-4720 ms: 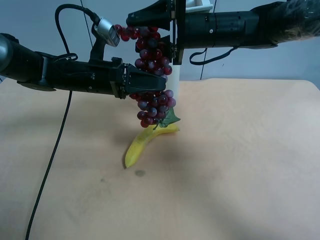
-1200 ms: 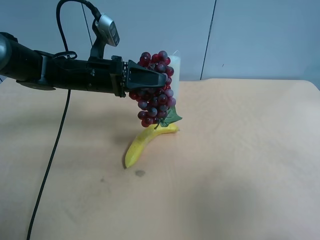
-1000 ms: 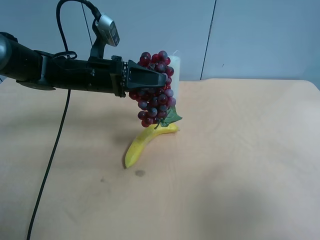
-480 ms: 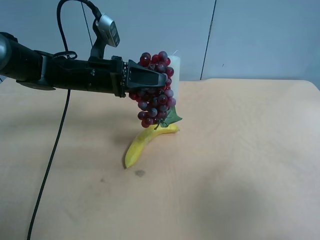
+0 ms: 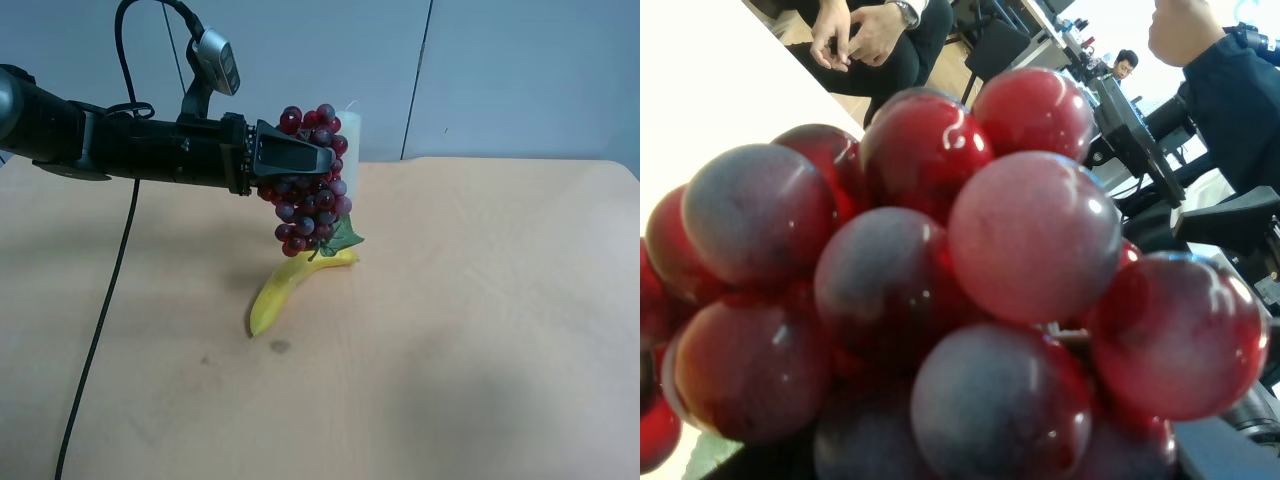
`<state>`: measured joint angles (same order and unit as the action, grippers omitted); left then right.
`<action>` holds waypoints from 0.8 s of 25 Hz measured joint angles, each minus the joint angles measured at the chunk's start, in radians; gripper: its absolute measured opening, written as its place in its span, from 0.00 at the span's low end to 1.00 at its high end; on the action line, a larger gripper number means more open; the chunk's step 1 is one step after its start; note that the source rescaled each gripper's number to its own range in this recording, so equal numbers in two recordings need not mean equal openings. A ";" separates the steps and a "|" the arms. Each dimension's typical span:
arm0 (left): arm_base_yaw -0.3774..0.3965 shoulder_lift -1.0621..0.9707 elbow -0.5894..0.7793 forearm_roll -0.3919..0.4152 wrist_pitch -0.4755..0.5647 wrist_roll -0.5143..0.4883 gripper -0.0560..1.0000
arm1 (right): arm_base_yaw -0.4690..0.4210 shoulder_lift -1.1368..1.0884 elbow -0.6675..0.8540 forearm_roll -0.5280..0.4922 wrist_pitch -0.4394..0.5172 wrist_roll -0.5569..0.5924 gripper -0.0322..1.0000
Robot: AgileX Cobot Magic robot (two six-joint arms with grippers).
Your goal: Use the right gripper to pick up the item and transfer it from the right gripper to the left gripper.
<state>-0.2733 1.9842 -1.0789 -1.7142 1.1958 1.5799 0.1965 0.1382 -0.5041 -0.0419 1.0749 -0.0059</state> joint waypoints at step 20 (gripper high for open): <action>0.000 -0.046 -0.015 0.071 -0.002 -0.093 0.07 | -0.185 -0.141 0.000 -0.026 0.000 0.006 0.91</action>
<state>-0.2733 1.9384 -1.0942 -1.6434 1.1939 1.4873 0.0119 -0.0028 -0.5041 -0.0677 1.0746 0.0000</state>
